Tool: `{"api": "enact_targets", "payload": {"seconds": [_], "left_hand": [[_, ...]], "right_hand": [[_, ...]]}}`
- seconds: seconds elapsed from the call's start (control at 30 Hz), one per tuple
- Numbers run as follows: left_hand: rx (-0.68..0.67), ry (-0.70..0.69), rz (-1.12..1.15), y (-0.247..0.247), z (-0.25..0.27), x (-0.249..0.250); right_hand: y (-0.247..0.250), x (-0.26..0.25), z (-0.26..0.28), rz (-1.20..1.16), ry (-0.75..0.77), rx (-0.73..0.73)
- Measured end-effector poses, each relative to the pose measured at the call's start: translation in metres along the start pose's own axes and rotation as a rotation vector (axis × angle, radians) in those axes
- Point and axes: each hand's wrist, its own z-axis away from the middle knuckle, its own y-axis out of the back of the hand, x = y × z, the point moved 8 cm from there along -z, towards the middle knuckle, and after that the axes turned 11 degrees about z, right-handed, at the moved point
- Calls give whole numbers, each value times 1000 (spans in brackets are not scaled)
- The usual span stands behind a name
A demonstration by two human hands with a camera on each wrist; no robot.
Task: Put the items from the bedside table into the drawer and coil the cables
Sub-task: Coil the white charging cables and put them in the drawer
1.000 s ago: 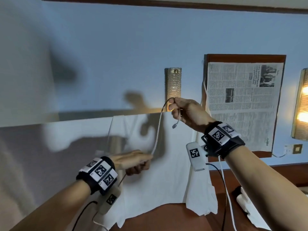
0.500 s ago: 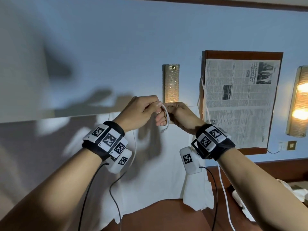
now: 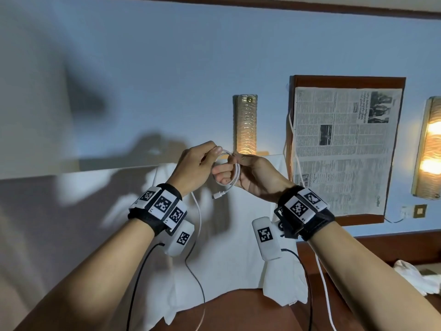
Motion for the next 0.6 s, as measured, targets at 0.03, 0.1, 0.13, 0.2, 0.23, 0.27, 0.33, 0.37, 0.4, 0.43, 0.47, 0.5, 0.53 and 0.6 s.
{"api": "enact_targets", "payload": {"seconds": [0.03,0.1,0.13,0.2,0.23,0.27,0.33,0.37,0.4,0.43,0.47,0.5,0.53,0.6], "left_hand": [[5,6,17,0,0,-1],[20,12,36,0,0,-5],[27,17,46,0,0,-9],[41,20,77,0,0,-16],[40,21,77,-1,0,-20],[33,17,74,-2,2,-21],[22,5,74,-5,6,-22],[11,11,82,-6,9,-26],[-3,24,87,-6,13,-34],[-17,42,88,-6,17,-44],[-30,79,92,-6,22,-57],[-38,131,110,-6,27,-70],[-41,191,130,-7,34,-84],[-53,318,201,-12,54,-108]], "right_hand": [[0,0,0,1,11,8],[2,-1,1,36,36,49],[4,-1,1,49,48,74],[8,-1,1,76,56,111],[9,0,1,88,51,119],[10,2,1,86,44,122],[11,6,0,24,25,130],[13,8,-1,-21,11,139],[16,10,0,-65,1,151],[19,12,0,-111,-3,158],[22,13,0,-162,-3,156],[23,14,1,-209,-1,148],[26,14,1,-249,3,141],[33,12,2,-323,35,138]]}}
